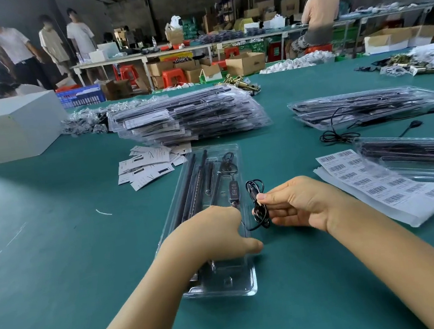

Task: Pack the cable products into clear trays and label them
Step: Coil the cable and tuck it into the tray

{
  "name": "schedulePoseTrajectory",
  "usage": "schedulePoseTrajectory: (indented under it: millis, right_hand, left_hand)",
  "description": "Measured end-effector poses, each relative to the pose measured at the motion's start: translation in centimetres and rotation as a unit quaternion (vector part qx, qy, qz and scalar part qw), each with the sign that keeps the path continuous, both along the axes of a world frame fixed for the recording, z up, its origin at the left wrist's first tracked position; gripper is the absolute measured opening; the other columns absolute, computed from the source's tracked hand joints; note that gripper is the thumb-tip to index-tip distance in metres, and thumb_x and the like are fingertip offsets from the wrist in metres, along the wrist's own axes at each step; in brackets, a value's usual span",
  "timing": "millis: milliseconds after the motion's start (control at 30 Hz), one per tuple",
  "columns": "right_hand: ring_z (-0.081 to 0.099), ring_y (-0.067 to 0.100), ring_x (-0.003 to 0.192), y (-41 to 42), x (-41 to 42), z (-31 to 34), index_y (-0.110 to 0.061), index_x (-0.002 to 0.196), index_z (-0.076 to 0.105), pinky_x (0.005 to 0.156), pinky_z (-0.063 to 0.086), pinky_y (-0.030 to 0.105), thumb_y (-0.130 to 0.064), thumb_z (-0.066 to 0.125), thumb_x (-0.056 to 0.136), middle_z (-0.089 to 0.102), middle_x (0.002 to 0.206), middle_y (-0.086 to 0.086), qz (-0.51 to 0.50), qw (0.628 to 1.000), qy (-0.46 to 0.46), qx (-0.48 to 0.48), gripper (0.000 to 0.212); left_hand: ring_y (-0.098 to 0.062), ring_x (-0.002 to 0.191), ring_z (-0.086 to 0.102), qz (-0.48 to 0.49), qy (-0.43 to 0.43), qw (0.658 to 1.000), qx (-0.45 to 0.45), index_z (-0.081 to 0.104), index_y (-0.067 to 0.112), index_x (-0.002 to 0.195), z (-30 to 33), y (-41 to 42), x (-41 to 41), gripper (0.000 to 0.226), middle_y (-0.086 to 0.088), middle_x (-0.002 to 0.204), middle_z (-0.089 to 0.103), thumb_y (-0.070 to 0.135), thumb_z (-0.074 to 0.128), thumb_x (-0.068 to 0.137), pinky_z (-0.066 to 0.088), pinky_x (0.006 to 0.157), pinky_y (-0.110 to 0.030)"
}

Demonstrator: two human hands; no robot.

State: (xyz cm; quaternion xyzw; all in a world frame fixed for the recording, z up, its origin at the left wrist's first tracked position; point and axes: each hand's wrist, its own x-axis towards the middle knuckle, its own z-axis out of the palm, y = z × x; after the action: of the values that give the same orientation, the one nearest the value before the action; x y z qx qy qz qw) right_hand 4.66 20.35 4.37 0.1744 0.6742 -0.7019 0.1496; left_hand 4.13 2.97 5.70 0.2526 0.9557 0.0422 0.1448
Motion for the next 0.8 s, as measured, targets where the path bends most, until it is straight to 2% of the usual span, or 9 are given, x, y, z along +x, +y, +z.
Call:
schedulePoseTrajectory:
  millis: [233,367,433,600,700,800]
  right_hand:
    - [0.062,0.007,0.048,-0.1,-0.1,-0.2,-0.006,0.080,0.069,0.046,0.051,0.019,-0.012,0.075,0.079,0.067,0.058,0.000,-0.022,1.000,0.009,-0.017,0.009]
    - [0.060,0.006,0.046,-0.1,-0.1,-0.3,-0.006,0.078,0.068,0.045,0.050,0.018,-0.012,0.076,0.078,0.065,0.054,-0.001,-0.033,0.999,0.016,-0.015,0.010]
    - [0.060,0.005,0.045,-0.2,-0.1,-0.3,-0.007,0.077,0.068,0.045,0.050,0.017,-0.013,0.077,0.078,0.064,0.053,-0.002,-0.036,0.999,0.018,-0.007,0.011]
    - [0.060,0.004,0.045,-0.2,-0.3,-0.5,-0.007,0.079,0.068,0.043,0.049,0.016,-0.013,0.078,0.077,0.065,0.054,-0.002,-0.049,0.999,0.016,0.003,0.012]
    - [0.060,0.004,0.045,-0.3,-0.4,-0.5,-0.006,0.077,0.068,0.042,0.049,0.015,-0.013,0.079,0.076,0.066,0.054,-0.001,-0.064,0.998,0.017,-0.001,0.013]
    - [0.061,0.005,0.046,-0.3,-0.3,-0.5,-0.006,0.077,0.068,0.042,0.048,0.016,-0.014,0.080,0.075,0.069,0.058,0.001,-0.079,0.997,0.021,-0.004,0.015]
  left_hand:
    - [-0.028,0.079,0.043,-0.046,-0.009,0.999,-0.016,0.032,0.015,0.067,0.4,0.5,0.2,0.035,-0.001,0.072,0.036,0.032,0.041,0.097,0.036,0.070,-0.030]
    - [-0.022,0.070,0.040,-0.069,-0.009,0.997,-0.018,0.030,0.015,0.067,0.3,0.7,0.0,0.033,0.000,0.072,0.035,0.024,0.037,0.098,0.033,0.069,-0.031]
    - [-0.024,0.074,0.042,-0.070,-0.017,0.997,-0.004,0.031,0.014,0.068,0.2,0.6,0.0,0.032,-0.001,0.074,0.038,0.023,0.037,0.098,0.034,0.070,-0.032]
    - [-0.023,0.082,0.049,-0.049,-0.026,0.994,0.092,0.044,0.009,0.076,0.1,-0.6,-0.1,0.026,-0.003,0.081,0.050,0.024,0.040,0.097,0.038,0.070,-0.032]
    - [-0.007,0.067,0.045,-0.019,-0.048,0.982,0.181,0.045,0.017,0.072,0.4,-1.2,-0.2,0.026,0.005,0.076,0.049,0.025,0.044,0.097,0.035,0.061,-0.025]
    - [-0.005,0.052,0.036,0.031,-0.111,0.951,0.288,0.043,0.019,0.067,0.3,-1.5,-0.7,0.029,0.010,0.061,0.043,0.021,0.048,0.096,0.031,0.056,-0.025]
